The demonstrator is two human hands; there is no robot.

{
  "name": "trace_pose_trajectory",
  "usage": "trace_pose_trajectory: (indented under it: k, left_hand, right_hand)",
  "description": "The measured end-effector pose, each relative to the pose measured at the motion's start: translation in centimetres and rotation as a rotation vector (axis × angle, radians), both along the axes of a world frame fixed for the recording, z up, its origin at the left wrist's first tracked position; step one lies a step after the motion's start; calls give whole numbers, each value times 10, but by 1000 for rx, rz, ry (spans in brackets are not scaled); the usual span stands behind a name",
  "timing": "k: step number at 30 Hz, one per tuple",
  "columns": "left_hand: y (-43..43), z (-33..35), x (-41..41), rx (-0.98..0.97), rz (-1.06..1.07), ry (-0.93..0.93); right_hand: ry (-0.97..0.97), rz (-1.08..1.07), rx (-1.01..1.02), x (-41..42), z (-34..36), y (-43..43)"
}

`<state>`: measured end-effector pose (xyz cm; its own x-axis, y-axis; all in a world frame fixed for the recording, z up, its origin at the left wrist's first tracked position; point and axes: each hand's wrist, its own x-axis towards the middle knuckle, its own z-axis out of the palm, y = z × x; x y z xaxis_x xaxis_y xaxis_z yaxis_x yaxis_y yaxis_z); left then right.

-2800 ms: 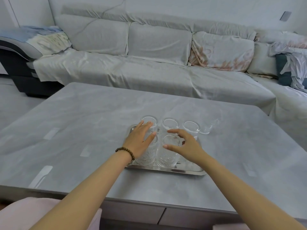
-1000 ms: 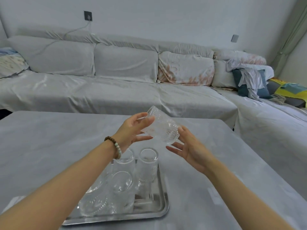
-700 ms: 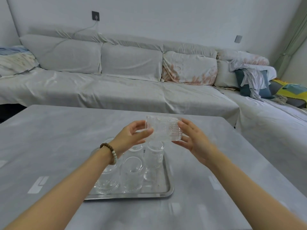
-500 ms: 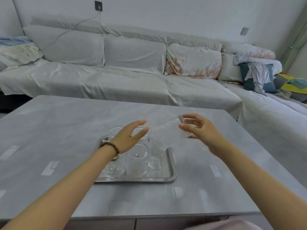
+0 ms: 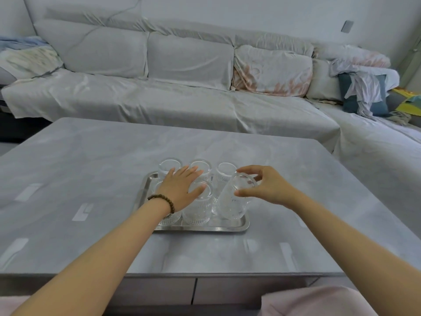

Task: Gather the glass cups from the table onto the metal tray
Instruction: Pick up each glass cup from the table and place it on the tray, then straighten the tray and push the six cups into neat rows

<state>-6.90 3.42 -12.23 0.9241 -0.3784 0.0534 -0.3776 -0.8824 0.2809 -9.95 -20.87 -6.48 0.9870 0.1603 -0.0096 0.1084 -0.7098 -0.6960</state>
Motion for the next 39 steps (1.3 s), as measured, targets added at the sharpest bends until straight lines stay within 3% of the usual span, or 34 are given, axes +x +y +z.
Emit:
trace_pose_trajectory:
  k: [14, 21, 26, 29, 36, 39]
  left_hand:
    - [1, -2, 3, -7, -19, -8]
    - [1, -1, 5, -26, -16, 0]
    - [7, 1, -1, -244, 69, -138]
    - [27, -1, -7, -394, 121, -205]
    - [61, -22, -10, -665, 242, 227]
    - [63, -27, -6, -736, 206, 262]
  right_hand:
    - [-3, 47, -124, 16, -29, 23]
    - [-18, 67, -82, 15, -36, 22]
    - [-56, 57, -2, 8, -48, 19]
    - [-195, 0, 103, 5, -52, 15]
    - [116, 33, 210, 8, -78, 14]
    - [192, 34, 211, 14, -93, 15]
